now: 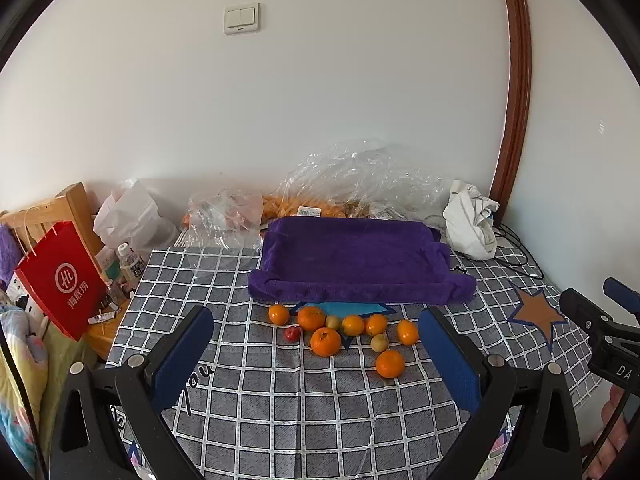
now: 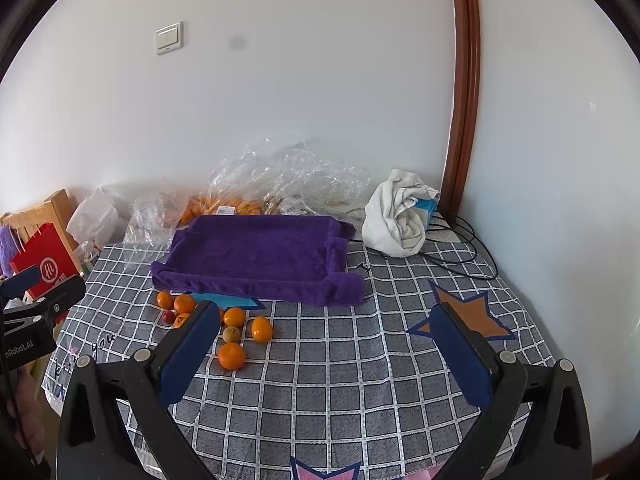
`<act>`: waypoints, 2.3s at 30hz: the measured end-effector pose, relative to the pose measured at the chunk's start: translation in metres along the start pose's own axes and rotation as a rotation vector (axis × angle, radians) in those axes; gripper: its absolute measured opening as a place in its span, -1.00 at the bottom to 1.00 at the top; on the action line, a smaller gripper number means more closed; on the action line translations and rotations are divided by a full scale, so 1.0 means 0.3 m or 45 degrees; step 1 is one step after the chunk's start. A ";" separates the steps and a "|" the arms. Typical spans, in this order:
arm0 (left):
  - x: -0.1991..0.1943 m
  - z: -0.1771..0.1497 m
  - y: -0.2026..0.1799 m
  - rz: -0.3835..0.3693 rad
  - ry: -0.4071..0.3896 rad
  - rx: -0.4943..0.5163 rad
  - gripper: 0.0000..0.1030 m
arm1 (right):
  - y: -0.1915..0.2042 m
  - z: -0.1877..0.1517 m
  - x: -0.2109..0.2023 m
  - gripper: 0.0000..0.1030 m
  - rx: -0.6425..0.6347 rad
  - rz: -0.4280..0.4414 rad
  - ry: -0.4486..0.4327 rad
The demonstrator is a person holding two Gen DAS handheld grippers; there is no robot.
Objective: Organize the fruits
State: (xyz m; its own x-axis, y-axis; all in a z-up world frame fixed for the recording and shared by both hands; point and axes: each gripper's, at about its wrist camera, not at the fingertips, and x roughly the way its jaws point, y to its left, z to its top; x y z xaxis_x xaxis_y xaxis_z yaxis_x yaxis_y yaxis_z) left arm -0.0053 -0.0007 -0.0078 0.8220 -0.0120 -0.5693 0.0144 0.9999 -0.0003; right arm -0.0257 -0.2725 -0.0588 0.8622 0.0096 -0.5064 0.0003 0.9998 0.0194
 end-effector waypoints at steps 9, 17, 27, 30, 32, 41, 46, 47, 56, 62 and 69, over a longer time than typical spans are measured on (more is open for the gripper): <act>-0.004 -0.004 -0.002 0.006 0.006 -0.003 1.00 | 0.011 -0.005 -0.004 0.99 -0.006 0.002 -0.006; -0.015 0.001 0.004 0.003 -0.006 -0.007 1.00 | 0.026 -0.003 -0.009 0.99 -0.025 0.011 -0.017; -0.012 -0.003 0.011 0.005 0.006 -0.014 1.00 | 0.034 -0.003 -0.010 0.99 -0.030 0.009 -0.018; -0.012 0.000 0.016 0.003 -0.002 -0.021 1.00 | 0.033 -0.002 -0.012 0.99 -0.029 0.015 -0.025; -0.009 0.001 0.018 0.001 0.004 -0.025 1.00 | 0.032 0.001 -0.011 0.99 -0.024 0.014 -0.026; -0.019 -0.002 0.017 0.005 -0.002 -0.017 1.00 | 0.027 0.002 -0.023 0.99 -0.012 0.019 -0.038; -0.019 0.000 0.012 -0.001 -0.018 -0.005 1.00 | 0.034 0.000 -0.020 0.99 -0.027 0.039 -0.044; -0.016 -0.001 0.010 0.004 -0.020 0.000 1.00 | 0.039 -0.001 -0.014 0.99 -0.032 0.041 -0.041; 0.085 -0.065 0.046 0.038 0.033 0.008 1.00 | 0.103 -0.079 0.112 0.99 -0.101 0.040 0.006; 0.227 -0.135 0.133 0.073 0.140 -0.049 1.00 | 0.121 -0.164 0.293 0.86 -0.029 0.110 0.144; 0.383 -0.226 0.243 0.078 0.266 -0.125 0.91 | 0.172 -0.280 0.484 0.48 0.011 0.209 0.307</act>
State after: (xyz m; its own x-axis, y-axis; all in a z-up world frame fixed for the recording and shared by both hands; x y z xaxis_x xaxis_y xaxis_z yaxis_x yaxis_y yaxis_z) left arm 0.0516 0.0715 -0.1289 0.6838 0.0406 -0.7285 -0.0958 0.9948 -0.0344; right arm 0.0569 -0.2182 -0.2036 0.7060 0.1760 -0.6860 -0.1244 0.9844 0.1246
